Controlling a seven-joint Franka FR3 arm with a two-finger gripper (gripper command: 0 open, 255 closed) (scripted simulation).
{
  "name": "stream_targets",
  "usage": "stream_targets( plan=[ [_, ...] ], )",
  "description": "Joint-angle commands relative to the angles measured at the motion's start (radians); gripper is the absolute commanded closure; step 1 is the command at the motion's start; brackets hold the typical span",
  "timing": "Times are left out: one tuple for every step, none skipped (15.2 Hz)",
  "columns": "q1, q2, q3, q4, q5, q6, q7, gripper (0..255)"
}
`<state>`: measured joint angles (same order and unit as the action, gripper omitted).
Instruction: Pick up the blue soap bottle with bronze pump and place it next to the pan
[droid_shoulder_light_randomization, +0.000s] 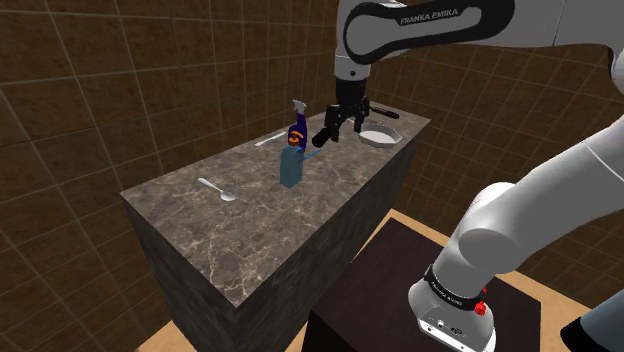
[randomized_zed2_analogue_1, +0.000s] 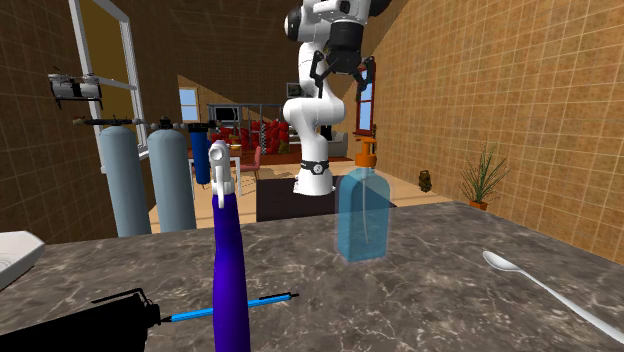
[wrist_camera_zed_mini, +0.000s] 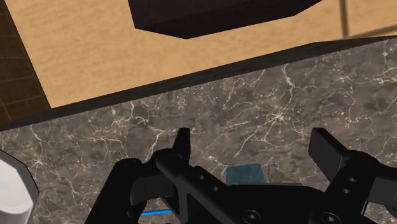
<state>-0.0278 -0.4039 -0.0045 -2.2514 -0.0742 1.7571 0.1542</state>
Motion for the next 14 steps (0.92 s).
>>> stream_targets(
  plan=[
    [-0.002,0.079,-0.006,0.044,0.005,0.046,-0.002,0],
    [-0.003,0.115,-0.008,0.067,0.008,0.063,-0.002,0],
    [-0.003,0.151,-0.010,0.091,0.012,0.080,-0.003,0],
    [-0.004,0.188,-0.012,0.117,0.015,0.095,-0.003,0],
    [-0.005,0.224,-0.014,0.144,0.019,0.109,-0.004,0],
    [-0.005,0.261,-0.016,0.173,0.023,0.122,-0.005,0],
    [-0.006,0.297,-0.017,0.202,0.028,0.133,-0.007,0],
    [-0.007,0.334,-0.019,0.233,0.032,0.144,-0.008,0],
    [-0.008,0.371,-0.021,0.265,0.037,0.153,-0.010,0],
    [-0.009,0.408,-0.022,0.299,0.042,0.160,-0.011,0],
    [-0.010,0.445,-0.023,0.334,0.047,0.167,-0.013,0],
    [-0.011,0.482,-0.024,0.371,0.052,0.172,-0.014,0],
    [-0.012,0.519,-0.025,0.409,0.057,0.176,-0.016,0],
    [-0.014,0.557,-0.025,0.449,0.063,0.178,-0.018,0]
  ],
)
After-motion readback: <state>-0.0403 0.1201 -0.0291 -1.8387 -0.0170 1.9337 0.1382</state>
